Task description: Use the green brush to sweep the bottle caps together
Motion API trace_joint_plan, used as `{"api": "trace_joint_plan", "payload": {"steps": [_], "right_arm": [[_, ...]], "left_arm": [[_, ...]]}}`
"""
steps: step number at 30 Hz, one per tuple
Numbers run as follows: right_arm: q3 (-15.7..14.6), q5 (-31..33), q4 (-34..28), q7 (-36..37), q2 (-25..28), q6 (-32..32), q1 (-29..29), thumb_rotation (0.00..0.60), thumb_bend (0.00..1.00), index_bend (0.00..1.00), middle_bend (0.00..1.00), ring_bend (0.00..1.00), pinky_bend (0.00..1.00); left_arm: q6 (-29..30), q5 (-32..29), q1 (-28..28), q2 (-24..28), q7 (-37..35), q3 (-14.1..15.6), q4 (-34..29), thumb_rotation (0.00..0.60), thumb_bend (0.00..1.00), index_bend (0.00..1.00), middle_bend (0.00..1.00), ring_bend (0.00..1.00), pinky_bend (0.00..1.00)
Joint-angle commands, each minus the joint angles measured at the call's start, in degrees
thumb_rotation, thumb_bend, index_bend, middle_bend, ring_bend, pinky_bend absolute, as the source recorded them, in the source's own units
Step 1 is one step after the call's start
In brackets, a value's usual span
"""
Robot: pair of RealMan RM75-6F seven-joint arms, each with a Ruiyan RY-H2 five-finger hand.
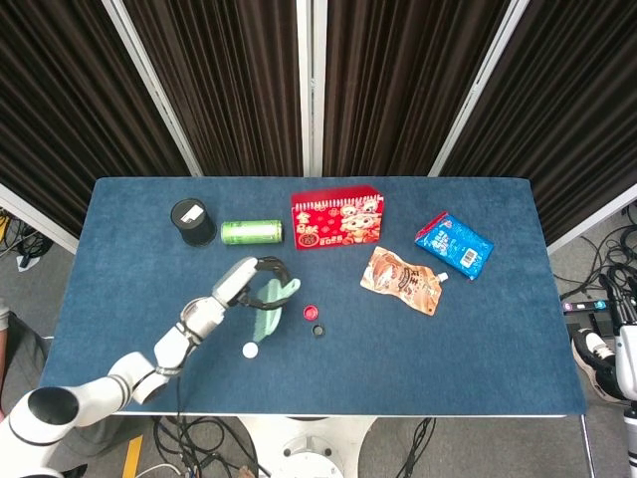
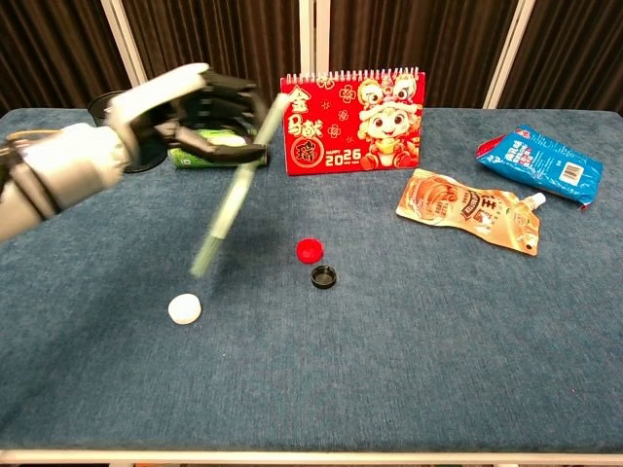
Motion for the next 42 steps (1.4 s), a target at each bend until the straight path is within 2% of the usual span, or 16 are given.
{"api": "trace_joint_plan", "payload": {"steps": [1,6,10,18,25,32,42], "right_arm": [[0.2,-0.1,0.3,0.1,-0.1,-0.5,0.5,0.6,0.23,0.02,0.16,0.0,0.0],[0.3,0.0,0.3,0.0,0.0,-1.3,1.2,0.6,0.23,0.02,0.16,0.0,0.0],[0.3,0.4,0.3,-0.2,0.1,-1.5,1.3,0.6,0.23,0.02,0.16,0.0,0.0],[0.2,0.8,0.1,-0.4,0.2,-1.6,1.3,0.6,0.23,0.02,0.16,0.0,0.0],[0.1,0.8,-0.3,-0.4,0.4,-1.2,1.2,0.6,0.23,0.02,0.16,0.0,0.0],[-0.1,0.9,-0.2,-0.2,0.5,-1.0,0.9,0.6,0.23,0.02,0.16,0.0,0.0],[-0.2,1.1,-0.3,0.0,0.6,-0.3,0.4,0.6,0.23,0.02,0.16,0.0,0.0]], "left_arm": [[1.9,-4.5,6.3,4.2,9.8,-0.6,-9.3,0.6,0.41,0.57,0.6,0.38,0.37],[4.0,-5.2,10.0,4.1,17.0,-0.2,-13.7,0.6,0.41,0.57,0.6,0.38,0.35],[5.7,-4.3,12.2,3.1,20.2,0.5,-14.6,0.6,0.41,0.57,0.6,0.38,0.34],[9.1,-2.5,15.8,-1.6,26.1,0.9,-12.7,0.6,0.41,0.57,0.6,0.38,0.33],[9.0,-0.5,16.0,-6.0,30.8,0.5,-9.1,0.6,0.41,0.57,0.6,0.38,0.31],[7.4,-0.8,15.2,-10.4,32.8,-1.5,-4.5,0.6,0.41,0.57,0.6,0.38,0.25],[4.2,-1.3,10.3,-15.9,33.3,-7.0,-1.1,0.6,0.41,0.57,0.6,0.38,0.24]]}}
